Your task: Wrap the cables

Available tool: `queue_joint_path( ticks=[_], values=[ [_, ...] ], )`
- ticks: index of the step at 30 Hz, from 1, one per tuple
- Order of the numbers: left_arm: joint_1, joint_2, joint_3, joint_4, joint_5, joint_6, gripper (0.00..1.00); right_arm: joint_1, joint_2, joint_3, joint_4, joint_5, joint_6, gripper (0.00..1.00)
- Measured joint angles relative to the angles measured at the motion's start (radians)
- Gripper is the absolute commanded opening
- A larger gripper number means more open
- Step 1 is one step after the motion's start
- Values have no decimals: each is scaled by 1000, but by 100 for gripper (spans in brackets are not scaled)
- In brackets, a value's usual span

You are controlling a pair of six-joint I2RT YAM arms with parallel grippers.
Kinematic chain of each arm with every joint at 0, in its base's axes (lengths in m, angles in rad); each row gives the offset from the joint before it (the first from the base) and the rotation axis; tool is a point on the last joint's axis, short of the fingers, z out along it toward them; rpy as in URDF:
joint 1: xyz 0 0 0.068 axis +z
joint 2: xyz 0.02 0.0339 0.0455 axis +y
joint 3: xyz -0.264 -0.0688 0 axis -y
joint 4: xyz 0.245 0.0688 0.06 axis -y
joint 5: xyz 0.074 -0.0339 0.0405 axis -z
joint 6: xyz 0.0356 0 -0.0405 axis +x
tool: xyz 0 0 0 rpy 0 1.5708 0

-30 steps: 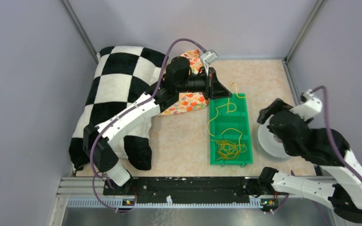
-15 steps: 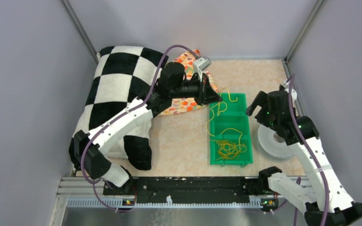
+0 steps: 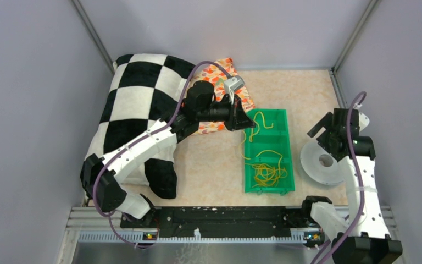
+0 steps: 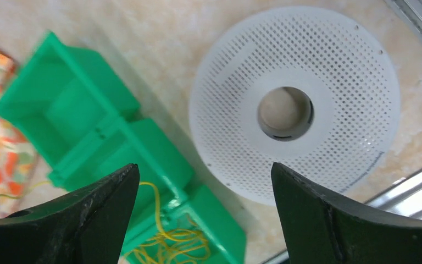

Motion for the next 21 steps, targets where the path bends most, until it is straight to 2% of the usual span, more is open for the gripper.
queue_joint_path(
  ticks=[4,8,14,21],
  values=[
    [0,0,0,25,16,-1,0,-14,36,-87,-5,8,-74,83],
    [0,0,0,37,18,1,0,15,71,-92,-17,24,-138,88],
    [0,0,0,37,17,12,0,132,299,-21,-32,110,-159,91],
    [0,-5,-17,36,16,27,0,145,504,56,-54,291,-100,92]
  ],
)
